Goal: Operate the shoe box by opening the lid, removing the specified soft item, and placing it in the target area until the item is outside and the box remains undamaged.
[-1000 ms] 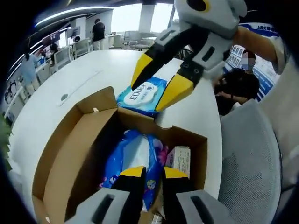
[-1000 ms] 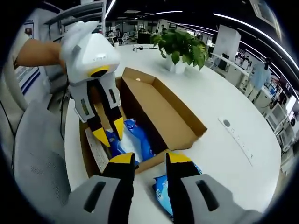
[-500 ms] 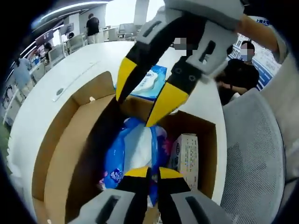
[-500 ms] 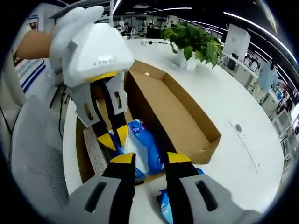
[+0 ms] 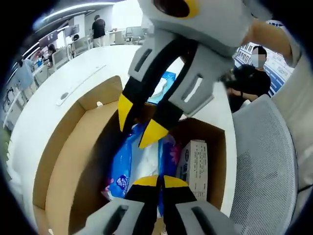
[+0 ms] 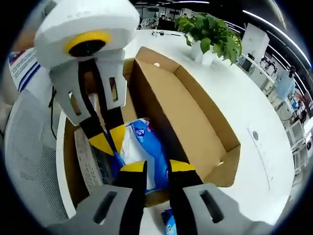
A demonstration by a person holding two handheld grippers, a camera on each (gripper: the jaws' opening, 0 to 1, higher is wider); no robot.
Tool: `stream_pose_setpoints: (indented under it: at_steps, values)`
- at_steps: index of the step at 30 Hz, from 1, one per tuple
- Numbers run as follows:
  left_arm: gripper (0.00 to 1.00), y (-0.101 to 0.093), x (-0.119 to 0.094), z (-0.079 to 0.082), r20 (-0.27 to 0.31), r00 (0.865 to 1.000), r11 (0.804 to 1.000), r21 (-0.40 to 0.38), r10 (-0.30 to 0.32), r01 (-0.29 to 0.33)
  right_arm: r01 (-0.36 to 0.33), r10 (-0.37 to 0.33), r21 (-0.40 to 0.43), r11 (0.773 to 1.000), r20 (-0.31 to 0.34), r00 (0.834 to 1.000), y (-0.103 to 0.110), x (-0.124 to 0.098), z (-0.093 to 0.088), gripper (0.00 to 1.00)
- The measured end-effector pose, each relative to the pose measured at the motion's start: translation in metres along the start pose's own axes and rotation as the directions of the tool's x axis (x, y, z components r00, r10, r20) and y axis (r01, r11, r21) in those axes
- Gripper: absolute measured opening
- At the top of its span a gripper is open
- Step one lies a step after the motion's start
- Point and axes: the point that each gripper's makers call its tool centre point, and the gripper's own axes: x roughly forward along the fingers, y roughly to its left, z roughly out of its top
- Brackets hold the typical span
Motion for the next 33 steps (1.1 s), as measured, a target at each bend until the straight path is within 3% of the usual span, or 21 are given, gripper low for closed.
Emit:
stream_pose_setpoints:
  at_steps: [6,16,33]
  values:
    - [0.00,0.000,-0.002,0.000,0.009,1.000,1.000,-0.010,0.000,0.000,0.000,0.001,0.006,1.000,-0.029,1.000,0.001,0.008,-0.004,0.00]
    - [0.00,0.002,-0.011,0.000,0.024,1.000,0.999,-0.037,0.014,-0.013,0.002,-0.002,-0.008,1.000,0.004,1.000,0.003,0.004,0.006,0.00]
    - [0.00,0.000,-0.044,0.010,0.023,0.998,0.998,-0.007,0.064,-0.063,0.016,-0.012,-0.054,0.998,0.082,0.997,0.006,-0.023,0.035,0.00]
